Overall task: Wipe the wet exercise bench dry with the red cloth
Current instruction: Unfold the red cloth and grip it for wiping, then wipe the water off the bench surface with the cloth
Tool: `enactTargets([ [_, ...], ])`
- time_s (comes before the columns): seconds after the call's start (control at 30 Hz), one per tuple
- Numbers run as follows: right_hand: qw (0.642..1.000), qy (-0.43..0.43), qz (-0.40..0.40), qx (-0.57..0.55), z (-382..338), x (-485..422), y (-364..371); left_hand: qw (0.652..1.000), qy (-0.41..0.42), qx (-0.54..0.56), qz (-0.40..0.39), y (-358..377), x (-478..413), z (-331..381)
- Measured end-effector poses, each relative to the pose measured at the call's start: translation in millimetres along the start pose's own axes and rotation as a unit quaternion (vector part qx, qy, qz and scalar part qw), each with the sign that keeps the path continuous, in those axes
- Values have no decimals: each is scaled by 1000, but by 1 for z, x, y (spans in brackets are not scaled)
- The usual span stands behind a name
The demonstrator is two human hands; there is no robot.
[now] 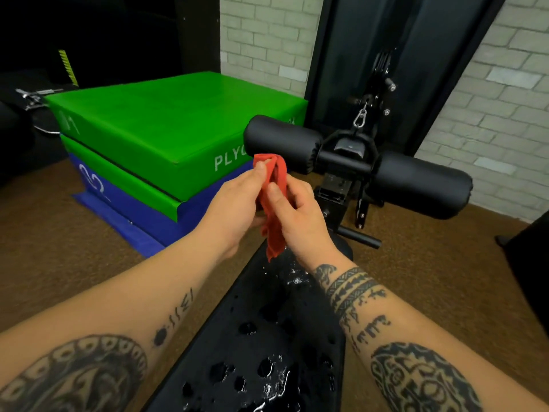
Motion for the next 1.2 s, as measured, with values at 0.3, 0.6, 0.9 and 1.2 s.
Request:
enactTargets([
  [0.3, 996, -44, 78, 2, -32, 15, -54, 997, 32, -76, 8, 19, 19, 23],
  [0.6, 971, 90, -52, -218, -38, 83, -60, 997, -10, -71, 37, 30, 72, 22],
  [0.9, 984, 158, 20, -85, -6, 164, -87, 992, -32, -122, 26, 61, 162, -3],
  [1.2, 952, 193, 226, -69, 54, 143, -158, 955, -43, -288, 52, 22, 136, -25],
])
Point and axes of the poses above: each hand's wrist, its own x-axis away from the middle knuckle, its own y-axis out of the palm, z = x × y, the point moved 4 cm from there along -x, towards the middle knuckle, and after that the axes turned 9 degrees about y, right-handed, at the moved point
